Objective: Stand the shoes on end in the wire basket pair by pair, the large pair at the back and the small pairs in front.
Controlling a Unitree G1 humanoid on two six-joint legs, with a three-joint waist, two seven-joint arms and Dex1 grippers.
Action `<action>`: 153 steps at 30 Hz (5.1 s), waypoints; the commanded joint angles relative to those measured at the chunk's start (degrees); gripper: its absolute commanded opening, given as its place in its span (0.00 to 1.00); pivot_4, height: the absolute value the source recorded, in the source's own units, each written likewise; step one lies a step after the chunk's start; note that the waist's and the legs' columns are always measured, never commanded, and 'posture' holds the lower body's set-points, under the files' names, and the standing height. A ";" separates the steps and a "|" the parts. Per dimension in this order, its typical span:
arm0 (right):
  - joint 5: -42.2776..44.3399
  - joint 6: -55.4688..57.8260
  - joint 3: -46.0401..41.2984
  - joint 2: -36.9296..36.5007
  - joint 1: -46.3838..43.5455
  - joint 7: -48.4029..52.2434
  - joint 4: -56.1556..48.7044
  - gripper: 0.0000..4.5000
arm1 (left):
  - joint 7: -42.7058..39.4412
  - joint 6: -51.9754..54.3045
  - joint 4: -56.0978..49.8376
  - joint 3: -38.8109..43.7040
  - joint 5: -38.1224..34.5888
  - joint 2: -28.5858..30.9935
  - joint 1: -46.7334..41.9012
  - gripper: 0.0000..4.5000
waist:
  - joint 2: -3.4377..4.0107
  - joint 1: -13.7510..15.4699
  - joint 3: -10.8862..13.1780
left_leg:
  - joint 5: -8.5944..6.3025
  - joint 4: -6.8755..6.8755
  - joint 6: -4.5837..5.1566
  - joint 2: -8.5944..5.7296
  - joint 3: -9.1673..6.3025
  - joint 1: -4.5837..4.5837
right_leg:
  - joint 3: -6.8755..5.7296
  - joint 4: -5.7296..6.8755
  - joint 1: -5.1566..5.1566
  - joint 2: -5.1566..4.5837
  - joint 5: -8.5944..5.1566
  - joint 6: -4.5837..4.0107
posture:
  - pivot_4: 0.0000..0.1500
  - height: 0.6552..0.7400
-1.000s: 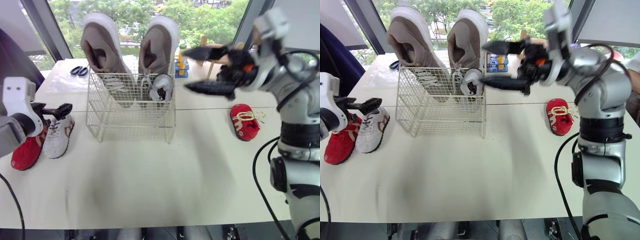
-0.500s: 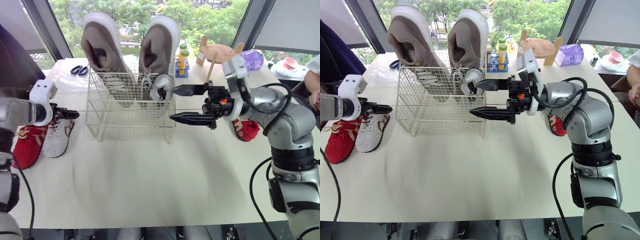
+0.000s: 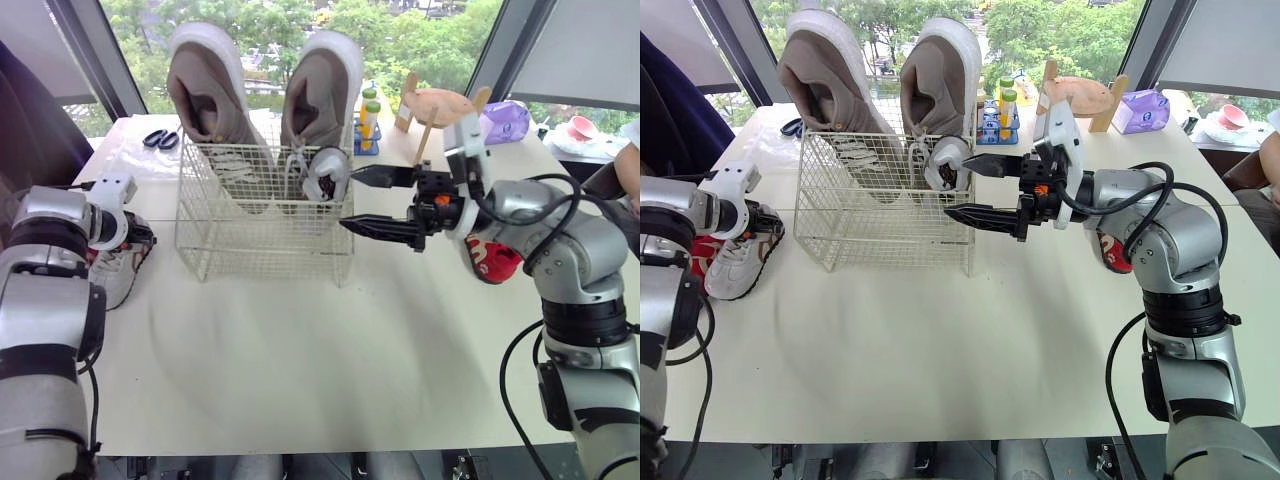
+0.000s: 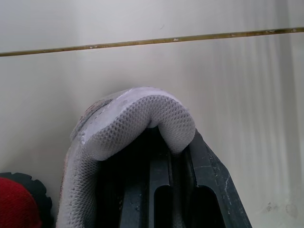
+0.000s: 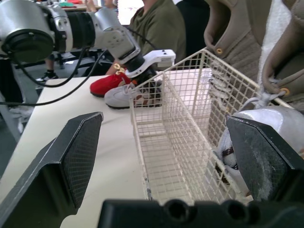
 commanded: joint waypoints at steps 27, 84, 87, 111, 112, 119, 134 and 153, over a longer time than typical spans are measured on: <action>-2.19 1.84 3.13 -0.48 -14.14 9.80 16.48 1.00 | 26.85 -1.08 -113.42 35.78 -24.97 -35.73 32.80 0.01 | -0.31 1.06 0.00 | 0.03 0.69 -0.10 -0.03 -0.06 -0.44 | 0.04 0.61 -0.37 -0.25 0.12 0.00 | 1.00 1.00; -16.97 -6.19 -23.49 12.40 29.56 -48.63 -10.98 1.00 | 25.05 -1.61 -118.89 9.40 -45.29 -26.84 69.07 1.00 | 0.15 1.15 -0.34 | -0.07 0.62 0.13 0.03 -0.07 0.17 | 0.10 0.14 0.43 -0.08 -0.01 -0.21 | 1.00 1.00; -17.68 -6.07 -23.08 13.89 33.55 -49.99 -13.95 1.00 | 25.76 -2.53 -118.30 5.19 -42.80 -29.32 68.67 1.00 | 0.26 1.04 -0.40 | -0.08 0.62 0.14 0.07 -0.03 0.22 | 0.15 0.11 0.46 0.02 -0.02 -0.23 | 1.00 1.00; -26.78 -26.76 -19.63 17.07 31.44 -50.72 18.45 0.94 | 21.26 -6.13 -115.35 4.37 -35.19 -26.91 70.00 1.00 | 0.50 0.88 -0.55 | -0.09 0.63 0.16 0.08 0.01 0.24 | 0.16 -0.02 0.51 0.11 -0.06 -0.27 | 1.00 1.00; -27.33 -28.31 -19.47 16.62 30.70 -50.27 21.49 0.88 | 21.38 -5.87 -115.74 4.35 -35.01 -26.58 70.37 1.00 | 0.50 0.79 -0.55 | -0.09 0.63 0.16 0.08 0.01 0.24 | 0.16 -0.02 0.51 0.12 -0.06 -0.27 | 1.00 1.00; -27.77 -34.37 -19.53 16.38 27.72 -49.35 30.08 0.43 | 21.20 -2.29 -117.82 9.30 -41.75 -22.65 73.60 1.00 | 0.50 0.62 -0.57 | -0.09 0.63 0.16 0.13 0.00 0.29 | 0.17 -0.02 0.57 0.11 -0.06 -0.27 | 1.00 1.00; -13.34 -32.65 -12.10 -1.11 -15.23 -16.11 19.76 0.43 | 32.59 -7.07 -94.89 33.75 -87.08 -9.43 40.20 1.00 | 0.76 0.14 -0.32 | -0.23 0.40 0.42 0.03 -0.22 0.16 | 0.04 -0.03 0.43 0.19 -0.04 0.16 | 1.00 1.00; -15.79 -35.20 1.99 -0.40 -18.48 6.78 14.94 0.43 | 22.22 9.69 -74.06 28.33 -93.78 0.53 19.49 1.00 | 0.52 -0.12 -0.28 | -0.25 0.60 0.39 -0.11 -0.06 0.13 | 0.13 -0.03 0.46 -0.03 -0.02 0.19 | 1.00 1.00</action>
